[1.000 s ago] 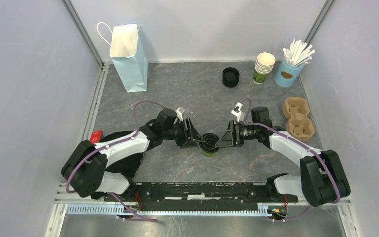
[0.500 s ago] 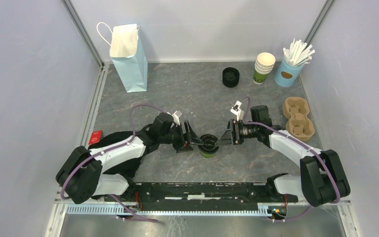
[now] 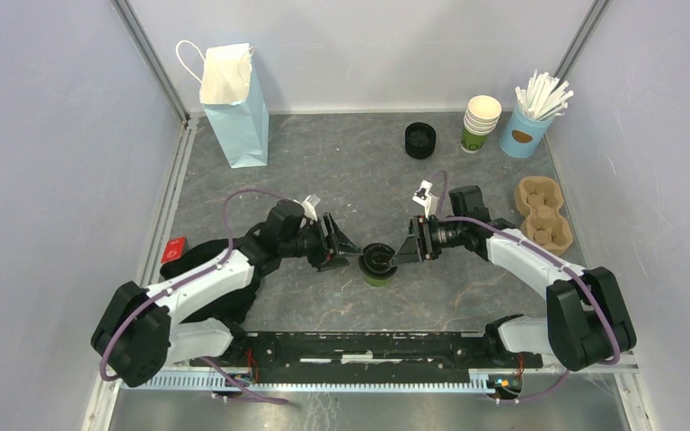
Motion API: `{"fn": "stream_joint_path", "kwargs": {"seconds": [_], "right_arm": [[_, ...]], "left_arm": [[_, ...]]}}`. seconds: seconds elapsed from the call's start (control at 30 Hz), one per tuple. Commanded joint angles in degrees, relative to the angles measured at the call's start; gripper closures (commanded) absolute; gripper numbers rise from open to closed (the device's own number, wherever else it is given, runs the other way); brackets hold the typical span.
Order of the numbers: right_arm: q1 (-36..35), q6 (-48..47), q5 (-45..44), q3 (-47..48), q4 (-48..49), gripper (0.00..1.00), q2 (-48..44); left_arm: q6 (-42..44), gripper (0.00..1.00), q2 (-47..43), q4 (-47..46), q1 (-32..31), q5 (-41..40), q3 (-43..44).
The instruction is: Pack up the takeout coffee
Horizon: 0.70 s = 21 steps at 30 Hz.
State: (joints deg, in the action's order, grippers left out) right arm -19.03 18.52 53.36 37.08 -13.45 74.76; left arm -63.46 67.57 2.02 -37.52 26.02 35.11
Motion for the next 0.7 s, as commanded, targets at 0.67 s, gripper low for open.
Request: {"fn": "stream_joint_path", "kwargs": {"seconds": [0.67], "right_arm": [[0.0,-5.2,-11.1,-0.9,-2.7,0.32,4.1]], "left_arm": [[7.9,0.48,10.5,15.9,-2.1,-6.9,5.2]]}}
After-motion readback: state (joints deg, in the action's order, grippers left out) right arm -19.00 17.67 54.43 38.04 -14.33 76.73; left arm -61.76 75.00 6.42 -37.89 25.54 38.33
